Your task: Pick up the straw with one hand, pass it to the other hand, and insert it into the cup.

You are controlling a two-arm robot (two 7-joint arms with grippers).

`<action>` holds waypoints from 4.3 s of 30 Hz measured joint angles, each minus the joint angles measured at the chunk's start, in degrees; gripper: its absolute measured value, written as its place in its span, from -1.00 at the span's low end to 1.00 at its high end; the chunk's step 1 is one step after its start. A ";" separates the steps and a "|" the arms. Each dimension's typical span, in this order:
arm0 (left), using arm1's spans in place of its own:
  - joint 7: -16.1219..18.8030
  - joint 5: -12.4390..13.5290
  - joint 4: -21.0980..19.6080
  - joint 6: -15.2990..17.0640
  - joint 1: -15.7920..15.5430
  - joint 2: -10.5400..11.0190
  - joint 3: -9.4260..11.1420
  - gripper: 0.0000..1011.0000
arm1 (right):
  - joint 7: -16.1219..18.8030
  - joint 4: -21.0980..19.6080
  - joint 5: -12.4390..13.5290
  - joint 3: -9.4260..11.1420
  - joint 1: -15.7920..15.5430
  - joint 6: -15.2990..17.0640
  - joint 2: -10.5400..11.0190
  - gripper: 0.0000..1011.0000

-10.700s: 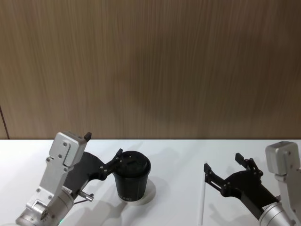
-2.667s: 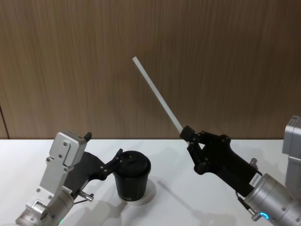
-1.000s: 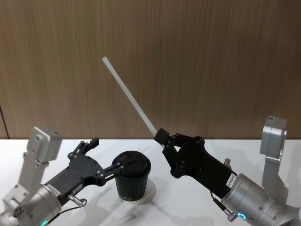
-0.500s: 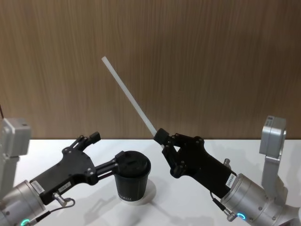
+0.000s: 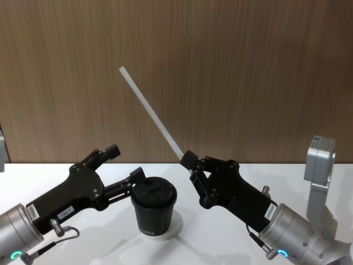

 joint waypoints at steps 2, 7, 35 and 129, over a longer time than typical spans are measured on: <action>-1.19 -1.25 0.20 -0.01 -0.24 -0.10 -0.08 0.98 | 0.00 0.00 0.00 0.00 0.00 0.00 0.00 -0.99; -3.60 -4.02 0.82 0.23 -1.00 -0.39 -0.06 0.98 | 0.00 0.00 0.00 0.00 0.00 0.00 0.00 -0.99; -11.82 -14.04 8.69 3.56 -7.83 -5.30 3.35 0.98 | 0.00 -0.01 -0.01 0.01 -0.01 0.00 0.00 -0.99; -13.21 -17.39 16.08 -2.56 -16.04 -7.60 8.09 -0.97 | 0.00 -0.01 -0.01 0.01 -0.01 -0.01 0.00 -0.05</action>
